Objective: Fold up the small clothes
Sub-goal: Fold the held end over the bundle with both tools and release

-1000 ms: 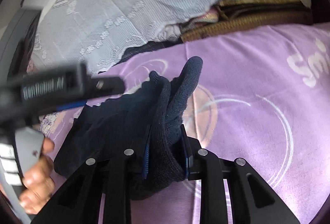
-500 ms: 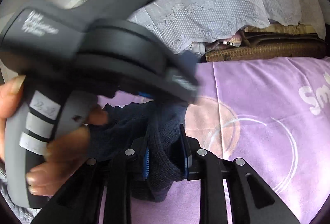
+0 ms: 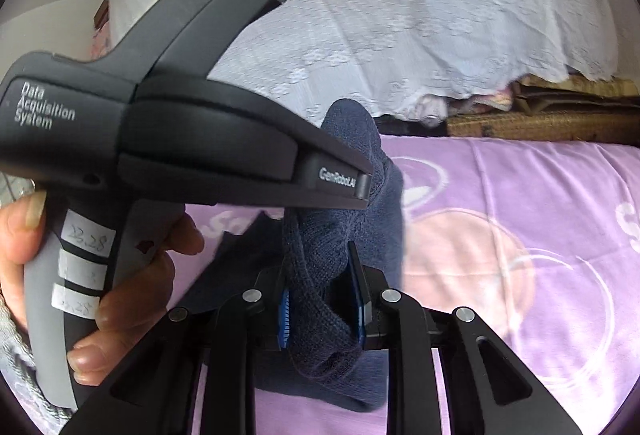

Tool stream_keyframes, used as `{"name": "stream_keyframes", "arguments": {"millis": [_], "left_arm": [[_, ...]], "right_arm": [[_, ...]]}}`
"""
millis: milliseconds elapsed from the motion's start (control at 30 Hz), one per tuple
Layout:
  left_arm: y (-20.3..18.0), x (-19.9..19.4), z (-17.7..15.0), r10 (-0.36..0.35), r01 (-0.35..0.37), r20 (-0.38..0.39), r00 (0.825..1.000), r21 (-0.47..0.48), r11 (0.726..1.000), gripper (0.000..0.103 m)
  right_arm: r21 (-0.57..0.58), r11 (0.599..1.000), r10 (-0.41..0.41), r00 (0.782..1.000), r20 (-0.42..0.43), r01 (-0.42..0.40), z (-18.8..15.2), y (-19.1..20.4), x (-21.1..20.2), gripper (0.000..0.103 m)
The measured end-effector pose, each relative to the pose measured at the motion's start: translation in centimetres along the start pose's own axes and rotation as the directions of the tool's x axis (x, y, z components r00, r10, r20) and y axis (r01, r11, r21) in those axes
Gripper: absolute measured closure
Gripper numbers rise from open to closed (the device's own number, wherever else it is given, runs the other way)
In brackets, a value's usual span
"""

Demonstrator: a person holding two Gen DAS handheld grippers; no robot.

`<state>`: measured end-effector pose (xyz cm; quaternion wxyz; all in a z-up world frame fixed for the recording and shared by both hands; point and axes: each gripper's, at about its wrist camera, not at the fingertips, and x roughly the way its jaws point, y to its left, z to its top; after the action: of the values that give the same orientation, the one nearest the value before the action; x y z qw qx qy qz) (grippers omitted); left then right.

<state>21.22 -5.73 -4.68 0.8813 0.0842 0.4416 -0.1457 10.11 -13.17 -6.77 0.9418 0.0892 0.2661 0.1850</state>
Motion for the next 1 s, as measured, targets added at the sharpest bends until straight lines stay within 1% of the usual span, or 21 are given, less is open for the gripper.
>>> {"name": "stream_keyframes", "arguments": {"millis": [167, 333, 400, 633, 767, 900, 967, 1000], "left_arm": [[4.3, -1.5, -1.6, 0.025, -0.025, 0.020, 0.999, -0.034, 0.999, 0.086], [8.1, -2.4, -3.8, 0.052, -0.050, 0.040, 0.998, -0.064, 0.997, 0.087], [9.6, -2.7, -4.7, 0.047, -0.043, 0.048, 0.998, -0.080, 0.996, 0.089], [13.7, -2.6, -7.6, 0.065, -0.058, 0.048, 0.997, -0.138, 0.989, 0.090], [16.2, -1.3, -9.8, 0.045, -0.040, 0.022, 0.999, -0.194, 0.980, 0.090], [18.1, 1.6, -12.2, 0.003, -0.009, -0.025, 1.000, -0.244, 0.970, 0.088], [18.6, 2.3, -13.0, -0.017, 0.014, -0.010, 1.000, -0.269, 0.963, 0.085], [18.9, 2.3, -13.3, -0.028, 0.029, 0.007, 1.000, -0.281, 0.959, 0.082]], "right_arm": [[-0.067, 0.998, 0.008, 0.999, -0.038, -0.011, 0.3, 4.4, 1.9, 0.079], [-0.101, 0.995, 0.004, 0.997, -0.079, -0.012, 0.2, 7.0, 3.9, 0.079], [-0.110, 0.994, 0.003, 0.995, -0.095, -0.014, 0.0, 8.0, 4.7, 0.079], [-0.163, 0.986, 0.009, 0.990, -0.143, -0.032, -1.0, 12.4, 7.1, 0.079], [-0.205, 0.979, -0.015, 0.983, -0.185, -0.023, -2.4, 14.6, 8.9, 0.079], [-0.249, 0.968, -0.057, 0.969, -0.239, -0.005, -4.6, 15.3, 11.0, 0.079], [-0.290, 0.957, -0.082, 0.968, -0.238, 0.009, -5.3, 15.6, 11.5, 0.079], [-0.299, 0.954, -0.088, 0.968, -0.236, 0.014, -5.5, 15.9, 11.4, 0.078]]}}
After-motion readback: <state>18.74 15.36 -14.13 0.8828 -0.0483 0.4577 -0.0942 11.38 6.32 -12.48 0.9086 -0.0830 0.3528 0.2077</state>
